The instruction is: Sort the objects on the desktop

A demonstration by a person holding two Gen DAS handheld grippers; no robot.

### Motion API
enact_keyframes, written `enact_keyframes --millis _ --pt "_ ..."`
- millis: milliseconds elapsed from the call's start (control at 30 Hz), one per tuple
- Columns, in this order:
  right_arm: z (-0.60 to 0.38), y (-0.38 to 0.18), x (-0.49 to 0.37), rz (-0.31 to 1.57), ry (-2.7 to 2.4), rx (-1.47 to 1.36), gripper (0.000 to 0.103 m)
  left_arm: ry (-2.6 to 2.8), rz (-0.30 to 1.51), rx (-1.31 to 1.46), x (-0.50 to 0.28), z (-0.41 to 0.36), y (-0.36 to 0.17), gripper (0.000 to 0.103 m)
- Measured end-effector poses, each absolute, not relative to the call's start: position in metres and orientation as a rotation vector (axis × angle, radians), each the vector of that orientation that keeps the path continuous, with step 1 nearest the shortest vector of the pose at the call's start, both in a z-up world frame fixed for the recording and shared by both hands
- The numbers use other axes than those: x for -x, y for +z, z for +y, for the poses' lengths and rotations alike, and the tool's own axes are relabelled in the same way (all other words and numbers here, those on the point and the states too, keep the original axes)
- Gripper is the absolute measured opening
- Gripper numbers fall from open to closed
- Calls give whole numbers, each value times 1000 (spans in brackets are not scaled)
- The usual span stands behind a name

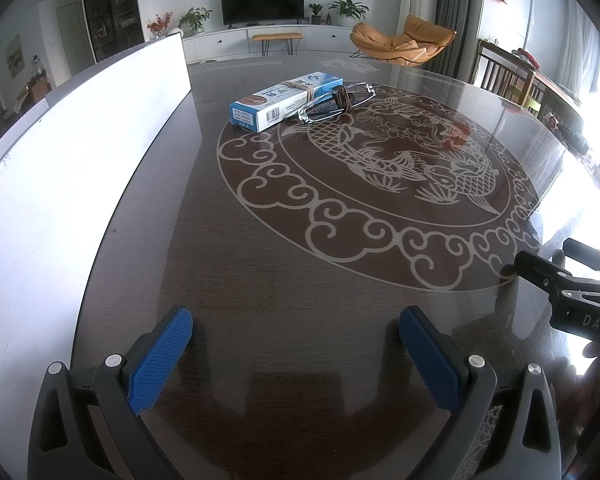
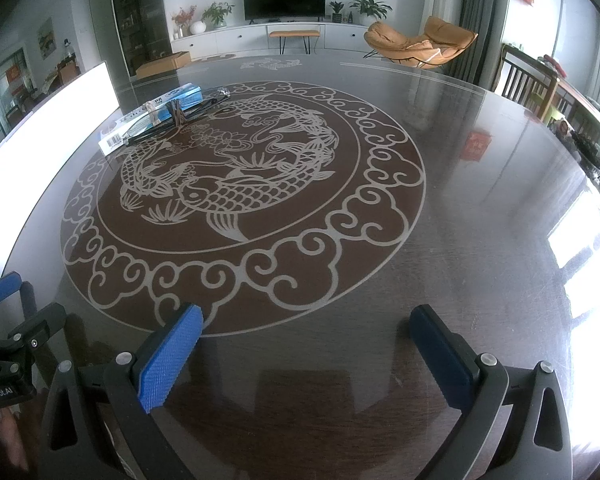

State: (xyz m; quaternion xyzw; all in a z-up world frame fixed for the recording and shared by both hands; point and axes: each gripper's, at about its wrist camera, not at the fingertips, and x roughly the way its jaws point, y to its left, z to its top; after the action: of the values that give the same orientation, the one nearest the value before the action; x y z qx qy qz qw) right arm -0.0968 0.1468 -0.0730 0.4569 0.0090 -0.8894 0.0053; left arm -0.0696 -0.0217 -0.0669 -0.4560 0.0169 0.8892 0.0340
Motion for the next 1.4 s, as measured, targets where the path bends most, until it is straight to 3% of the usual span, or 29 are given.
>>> enact_keyframes --millis 967,1400 --pt "147 -73 97 28 -2785 -1431 103 2732 53 1404 70 -21 -67 103" --pt "147 -73 97 28 -2785 -1432 103 2623 138 1361 74 -25 -65 103"
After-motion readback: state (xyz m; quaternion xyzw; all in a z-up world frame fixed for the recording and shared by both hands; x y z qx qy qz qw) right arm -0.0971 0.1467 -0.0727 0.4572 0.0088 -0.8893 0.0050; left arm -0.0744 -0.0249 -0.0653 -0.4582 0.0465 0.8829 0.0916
